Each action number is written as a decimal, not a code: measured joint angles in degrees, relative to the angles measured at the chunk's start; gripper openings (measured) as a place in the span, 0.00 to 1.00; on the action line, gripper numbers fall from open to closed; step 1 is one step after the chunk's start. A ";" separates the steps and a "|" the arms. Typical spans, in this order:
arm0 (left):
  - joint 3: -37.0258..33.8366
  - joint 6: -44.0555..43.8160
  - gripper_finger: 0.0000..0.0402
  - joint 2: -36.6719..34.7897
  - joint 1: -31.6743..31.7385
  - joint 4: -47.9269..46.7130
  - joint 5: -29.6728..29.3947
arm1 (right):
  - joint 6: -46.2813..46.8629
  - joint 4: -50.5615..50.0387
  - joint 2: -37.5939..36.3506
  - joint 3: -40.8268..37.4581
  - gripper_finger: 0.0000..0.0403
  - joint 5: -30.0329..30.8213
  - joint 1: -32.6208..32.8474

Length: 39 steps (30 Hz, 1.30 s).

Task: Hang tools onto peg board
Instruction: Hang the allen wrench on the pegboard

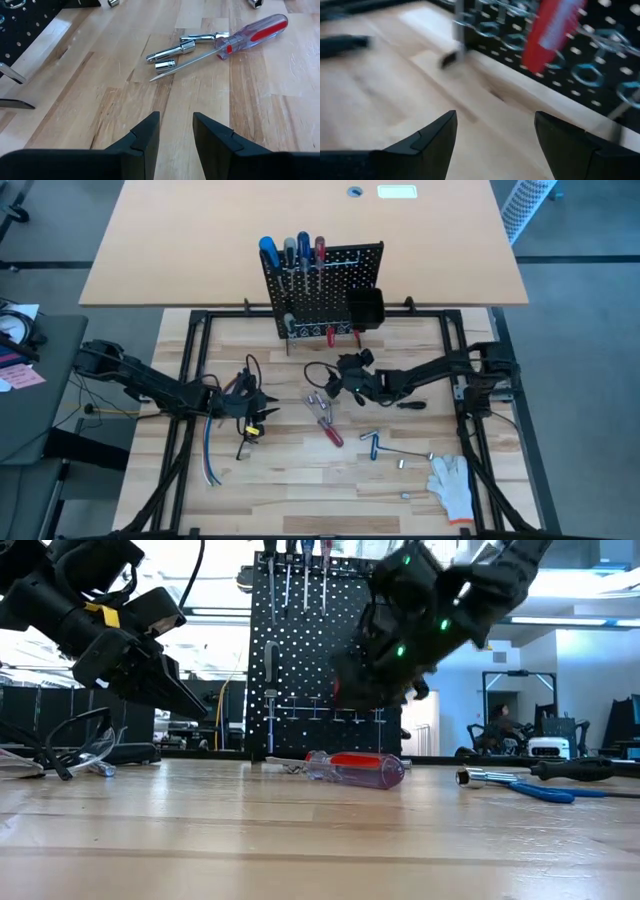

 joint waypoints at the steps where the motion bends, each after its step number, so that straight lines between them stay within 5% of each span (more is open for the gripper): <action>1: 0.01 -0.04 0.28 0.00 0.00 -0.04 0.00 | 0.49 0.55 1.05 -0.02 0.69 1.60 -0.02; 26: -0.01 -0.05 0.28 0.00 -0.02 -0.08 0.02 | 3.24 1.98 4.76 8.93 0.66 -1.00 -7.62; 39: -0.01 -0.04 0.28 0.00 -0.09 -0.12 0.02 | 0.91 0.83 4.55 9.43 0.23 -3.22 -5.91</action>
